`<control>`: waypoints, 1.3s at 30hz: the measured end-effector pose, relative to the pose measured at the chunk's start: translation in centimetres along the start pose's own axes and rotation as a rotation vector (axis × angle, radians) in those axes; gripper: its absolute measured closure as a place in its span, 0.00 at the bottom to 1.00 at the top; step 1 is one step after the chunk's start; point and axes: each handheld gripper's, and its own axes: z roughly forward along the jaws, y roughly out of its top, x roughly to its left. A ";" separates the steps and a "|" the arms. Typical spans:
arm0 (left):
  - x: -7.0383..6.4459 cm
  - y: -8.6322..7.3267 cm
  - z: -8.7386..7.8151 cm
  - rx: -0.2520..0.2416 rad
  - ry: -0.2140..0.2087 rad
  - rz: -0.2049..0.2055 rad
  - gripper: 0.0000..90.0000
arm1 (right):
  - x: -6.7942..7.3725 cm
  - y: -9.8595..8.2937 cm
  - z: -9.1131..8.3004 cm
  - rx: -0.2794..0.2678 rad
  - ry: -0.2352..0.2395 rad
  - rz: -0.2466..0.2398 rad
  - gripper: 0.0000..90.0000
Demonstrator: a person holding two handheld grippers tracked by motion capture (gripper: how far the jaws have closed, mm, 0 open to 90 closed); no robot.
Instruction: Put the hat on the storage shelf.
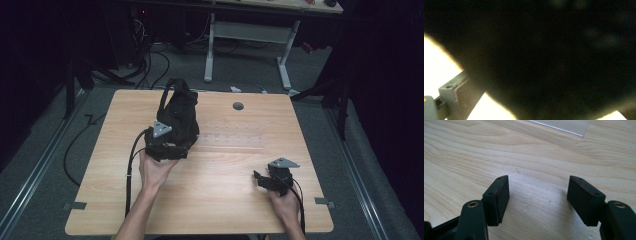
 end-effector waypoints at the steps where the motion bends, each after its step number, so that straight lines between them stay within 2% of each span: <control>1: 0.0 0.0 -0.2 0.001 -0.004 0.000 0.00 | 0.0 0.0 0.0 0.000 0.000 0.000 0.39; 13: 0.8 -0.2 -3.0 0.015 -0.033 -0.002 0.04 | 0.0 0.0 0.0 0.000 0.000 0.000 0.39; 20: 2.2 -0.6 -4.5 0.023 -0.034 -0.026 0.10 | 0.0 0.0 0.0 0.000 0.000 0.000 0.38; 29: 3.5 -1.0 -6.0 0.027 -0.038 -0.061 0.13 | 0.0 0.0 0.0 0.001 0.000 0.002 0.38; 39: 4.6 -2.2 -6.9 0.059 -0.033 -0.069 0.16 | 0.0 0.0 0.0 0.000 0.000 0.000 0.38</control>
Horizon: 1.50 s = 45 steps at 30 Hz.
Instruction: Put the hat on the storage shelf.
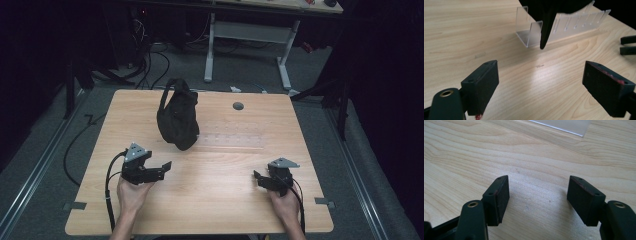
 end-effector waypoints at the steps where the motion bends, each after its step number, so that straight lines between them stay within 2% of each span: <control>1: 0.2 -0.1 -0.1 0.004 0.000 0.001 0.16 | 0.0 0.0 0.0 0.000 0.000 0.000 0.39; 5: 0.7 -0.6 -0.3 0.014 0.001 -0.009 0.16 | 0.0 0.0 0.0 0.000 0.000 0.000 0.38; 15: 1.6 -2.3 0.0 0.082 0.018 -0.016 0.21 | 0.0 0.0 0.0 0.000 0.000 0.000 0.39; 27: 2.8 -3.6 0.2 0.096 0.061 -0.026 0.22 | 0.0 0.0 0.0 0.000 0.000 0.000 0.38; 36: 3.5 -4.4 0.7 0.101 0.101 -0.001 0.22 | 0.0 0.0 0.0 0.000 0.000 0.000 0.38; 39: 3.6 -4.6 0.9 0.097 0.125 0.034 0.22 | 0.0 0.0 0.0 0.000 0.000 0.000 0.38; 45: 4.0 -5.1 1.3 0.108 0.153 0.061 0.22 | 0.0 0.0 0.0 0.001 0.000 0.002 0.39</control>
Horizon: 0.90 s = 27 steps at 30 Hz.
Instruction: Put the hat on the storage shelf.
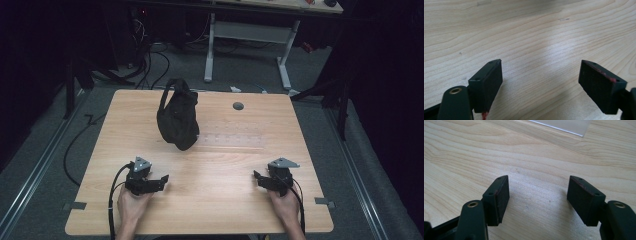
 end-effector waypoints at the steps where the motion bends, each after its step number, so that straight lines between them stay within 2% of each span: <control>1: 0.0 -0.1 0.1 0.000 0.003 0.001 0.22 | 0.0 0.0 0.0 -0.001 0.000 -0.002 0.38; 9: 0.0 -0.3 0.3 -0.011 0.015 0.012 0.22 | 0.0 0.0 0.0 0.000 0.000 -0.002 0.39; 21: -0.3 -1.1 0.5 -0.025 0.041 0.089 0.22 | 0.0 0.0 0.0 -0.001 0.000 -0.002 0.38; 27: -0.5 -1.2 0.5 -0.034 0.056 0.088 0.22 | 0.0 0.0 0.0 0.000 0.000 -0.002 0.38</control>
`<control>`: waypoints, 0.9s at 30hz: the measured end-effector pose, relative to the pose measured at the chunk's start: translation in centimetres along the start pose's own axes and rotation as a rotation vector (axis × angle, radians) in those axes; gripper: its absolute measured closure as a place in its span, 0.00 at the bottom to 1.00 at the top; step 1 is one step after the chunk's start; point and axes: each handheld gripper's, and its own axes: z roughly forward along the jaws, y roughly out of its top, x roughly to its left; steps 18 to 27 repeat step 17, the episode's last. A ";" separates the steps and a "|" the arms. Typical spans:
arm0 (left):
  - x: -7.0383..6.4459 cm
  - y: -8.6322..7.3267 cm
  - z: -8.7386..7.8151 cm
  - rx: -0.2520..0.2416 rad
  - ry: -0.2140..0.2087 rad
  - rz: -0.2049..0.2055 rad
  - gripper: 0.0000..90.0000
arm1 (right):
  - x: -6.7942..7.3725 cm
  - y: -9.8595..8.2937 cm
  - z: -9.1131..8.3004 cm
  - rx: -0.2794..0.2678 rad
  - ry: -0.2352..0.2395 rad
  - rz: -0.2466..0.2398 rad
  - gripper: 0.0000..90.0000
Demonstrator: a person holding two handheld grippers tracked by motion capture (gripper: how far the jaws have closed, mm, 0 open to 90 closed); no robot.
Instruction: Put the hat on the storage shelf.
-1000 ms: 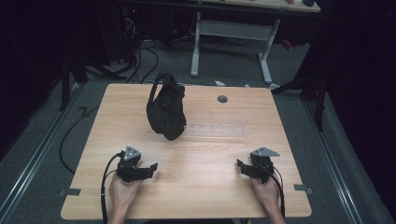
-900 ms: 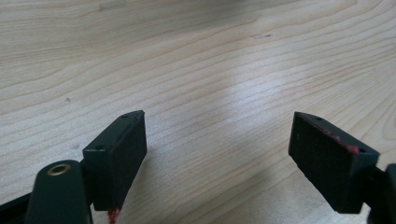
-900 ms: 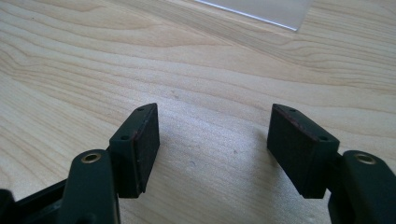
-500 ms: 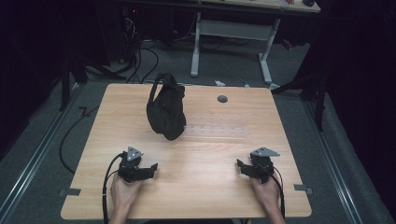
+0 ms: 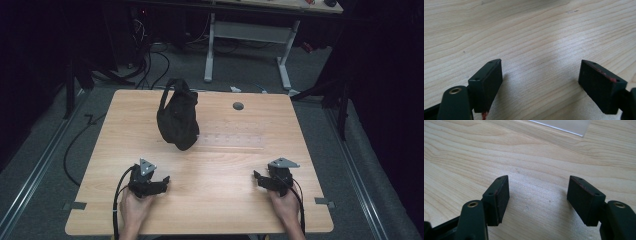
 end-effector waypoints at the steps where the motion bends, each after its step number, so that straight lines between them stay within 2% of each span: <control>1: 0.0 0.0 0.0 0.000 0.000 0.000 0.22 | 0.0 0.0 0.0 0.000 0.000 0.000 0.38; 27: -0.1 0.0 0.0 -0.007 0.011 -0.010 0.23 | 0.0 0.0 0.0 0.000 0.000 0.000 0.38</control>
